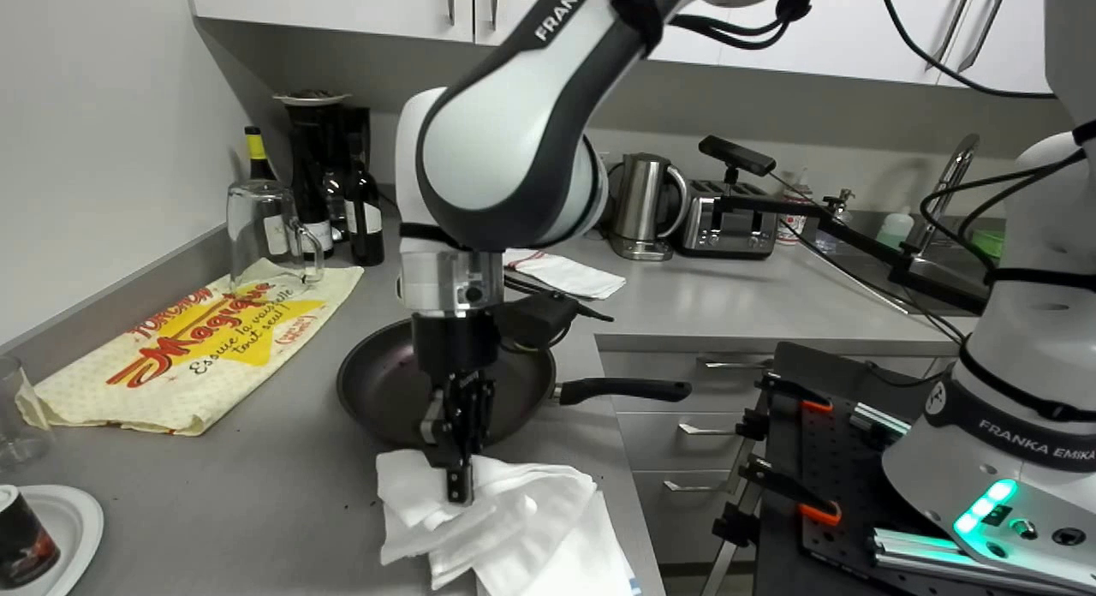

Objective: Use one white and blue towel to wipe the black pan.

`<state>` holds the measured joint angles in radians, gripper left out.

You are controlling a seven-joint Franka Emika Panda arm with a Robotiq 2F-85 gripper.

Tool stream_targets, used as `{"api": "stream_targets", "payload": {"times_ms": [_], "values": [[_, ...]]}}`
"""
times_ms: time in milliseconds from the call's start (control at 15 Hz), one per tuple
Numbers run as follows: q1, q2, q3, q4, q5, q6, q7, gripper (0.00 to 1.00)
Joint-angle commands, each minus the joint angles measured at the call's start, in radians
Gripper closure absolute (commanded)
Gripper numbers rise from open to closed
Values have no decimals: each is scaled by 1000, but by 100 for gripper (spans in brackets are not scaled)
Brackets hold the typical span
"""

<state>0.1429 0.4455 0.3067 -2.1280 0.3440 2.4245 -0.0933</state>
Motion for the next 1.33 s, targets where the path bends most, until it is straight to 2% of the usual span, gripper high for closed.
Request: {"api": "stream_targets", "payload": {"times_ms": [0, 333, 667, 1000, 1067, 1133, 1267], "values": [[94, -1, -34, -51, -107, 67, 71, 96], [159, 12, -48, -31, -202, 104, 137, 96], [210, 12, -100, -2, -340, 173, 199, 96], [207, 19, -111, 11, -367, 202, 219, 96], [192, 14, -93, 13, -343, 175, 201, 58], [183, 9, -79, 11, -327, 165, 187, 57], [171, -12, -51, -7, -306, 163, 161, 44]]}}
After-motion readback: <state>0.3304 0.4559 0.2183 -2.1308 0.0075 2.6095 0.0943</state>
